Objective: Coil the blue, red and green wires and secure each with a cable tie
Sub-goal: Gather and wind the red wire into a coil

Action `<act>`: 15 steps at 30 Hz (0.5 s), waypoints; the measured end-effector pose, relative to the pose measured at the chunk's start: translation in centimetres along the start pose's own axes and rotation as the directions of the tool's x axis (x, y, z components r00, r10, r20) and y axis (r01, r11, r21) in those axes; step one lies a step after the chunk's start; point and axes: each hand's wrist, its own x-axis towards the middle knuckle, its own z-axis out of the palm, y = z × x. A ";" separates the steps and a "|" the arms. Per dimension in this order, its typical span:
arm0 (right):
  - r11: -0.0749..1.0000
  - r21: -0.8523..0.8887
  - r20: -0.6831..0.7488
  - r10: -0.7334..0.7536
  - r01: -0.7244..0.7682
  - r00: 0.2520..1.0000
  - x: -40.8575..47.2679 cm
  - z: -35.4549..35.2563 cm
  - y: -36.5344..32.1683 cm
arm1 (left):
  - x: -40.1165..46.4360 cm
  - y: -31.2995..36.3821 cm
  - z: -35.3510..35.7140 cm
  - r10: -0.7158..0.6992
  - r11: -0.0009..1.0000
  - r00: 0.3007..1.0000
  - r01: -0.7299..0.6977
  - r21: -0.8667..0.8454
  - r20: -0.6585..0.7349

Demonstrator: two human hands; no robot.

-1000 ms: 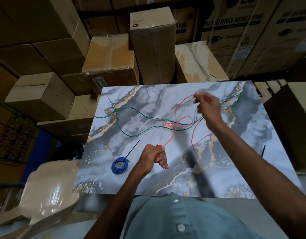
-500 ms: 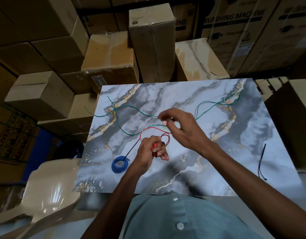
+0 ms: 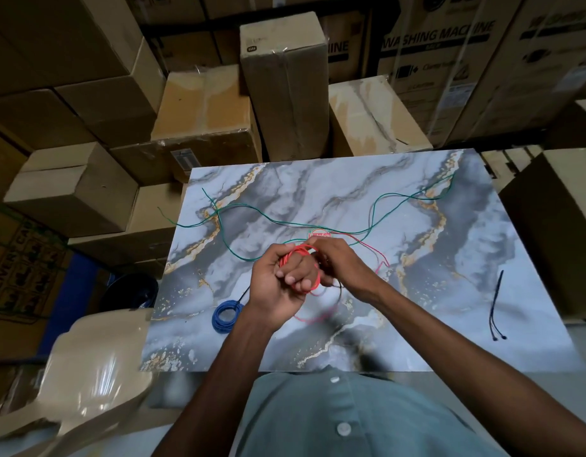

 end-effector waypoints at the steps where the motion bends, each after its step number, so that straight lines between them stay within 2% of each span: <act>1: 0.999 0.031 -0.006 0.033 -0.032 0.999 0.0 0.2 0.5 | -0.1 0.0 0.2 -0.005 1.000 1.000 0.005 -0.014 0.017; 3: 0.997 0.048 -0.029 0.054 -0.052 0.998 0.1 0.4 1.1 | -0.3 -0.2 0.3 -0.022 0.999 0.999 0.024 -0.049 0.038; 6: 1.000 -0.001 -0.096 0.003 -0.003 0.995 0.4 0.2 0.7 | -0.7 -0.9 0.4 -0.074 0.991 0.992 0.085 -0.103 0.105; 10: 0.998 -0.037 -0.198 -0.049 0.043 0.979 0.9 0.2 -0.3 | -1.0 -2.0 1.0 -0.128 0.985 0.971 0.148 -0.091 0.200; 13: 0.999 -0.019 -0.191 -0.030 0.027 0.981 1.1 0.5 0.3 | -0.9 -1.9 1.4 -0.056 0.988 0.981 0.081 -0.133 0.185; 15: 0.998 -0.065 -0.182 -0.016 0.005 0.983 1.1 0.2 1.3 | -0.8 -1.1 1.4 0.009 0.980 0.988 0.022 -0.197 0.156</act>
